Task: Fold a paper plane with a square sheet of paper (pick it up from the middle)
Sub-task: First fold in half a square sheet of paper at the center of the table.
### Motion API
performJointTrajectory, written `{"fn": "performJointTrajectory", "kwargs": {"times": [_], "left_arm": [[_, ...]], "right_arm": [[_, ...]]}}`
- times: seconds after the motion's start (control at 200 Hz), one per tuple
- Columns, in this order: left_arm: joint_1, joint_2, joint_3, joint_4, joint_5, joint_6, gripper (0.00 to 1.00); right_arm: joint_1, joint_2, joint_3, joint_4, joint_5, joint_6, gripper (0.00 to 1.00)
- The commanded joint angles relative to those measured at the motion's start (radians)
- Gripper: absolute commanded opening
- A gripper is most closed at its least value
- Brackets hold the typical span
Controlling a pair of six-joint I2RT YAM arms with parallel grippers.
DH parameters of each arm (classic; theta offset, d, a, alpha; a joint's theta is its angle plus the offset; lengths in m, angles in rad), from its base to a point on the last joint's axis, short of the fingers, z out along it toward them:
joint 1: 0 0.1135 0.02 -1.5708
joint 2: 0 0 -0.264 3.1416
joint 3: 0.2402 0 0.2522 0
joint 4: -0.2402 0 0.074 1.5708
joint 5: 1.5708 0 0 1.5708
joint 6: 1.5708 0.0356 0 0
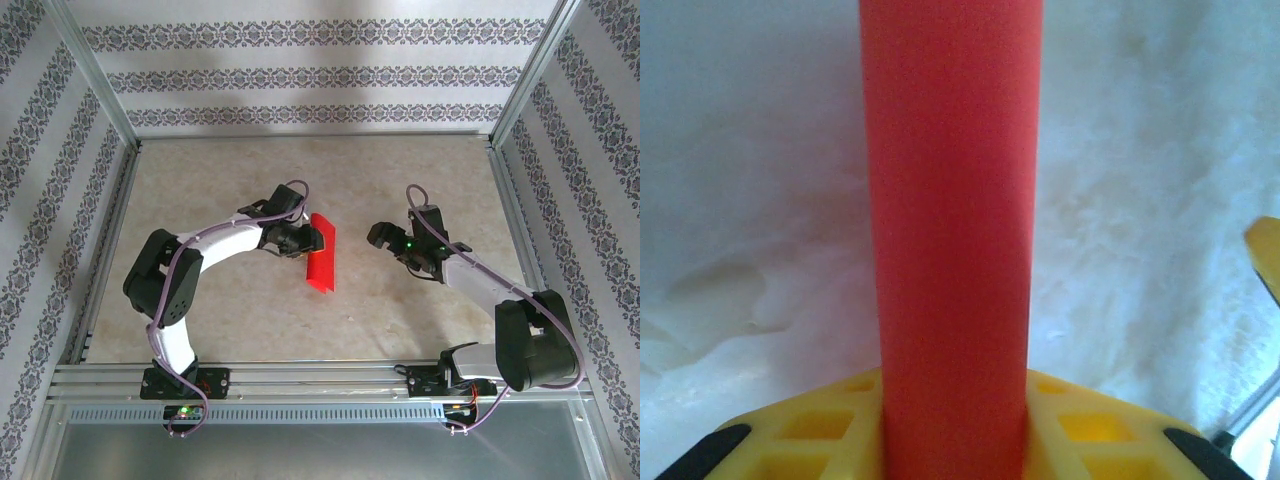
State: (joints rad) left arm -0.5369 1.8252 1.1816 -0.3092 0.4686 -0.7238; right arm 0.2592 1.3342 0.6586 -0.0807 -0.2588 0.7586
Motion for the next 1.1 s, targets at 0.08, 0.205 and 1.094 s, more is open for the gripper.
{"fn": "performJointTrajectory", "kwargs": {"times": [0.08, 0.205, 1.094], "left_arm": [[0.020, 0.010, -0.053, 0.063, -0.097, -0.033, 0.30], [0.029, 0.007, -0.093, 0.090, -0.107, -0.054, 0.26], [0.032, 0.045, -0.097, 0.044, -0.111, 0.047, 0.21]], "right_arm": [[0.072, 0.059, 0.018, 0.085, -0.133, 0.034, 0.84], [0.143, 0.139, 0.053, 0.142, -0.164, 0.048, 0.68], [0.308, 0.570, 0.325, 0.072, -0.227, 0.079, 0.10]]}}
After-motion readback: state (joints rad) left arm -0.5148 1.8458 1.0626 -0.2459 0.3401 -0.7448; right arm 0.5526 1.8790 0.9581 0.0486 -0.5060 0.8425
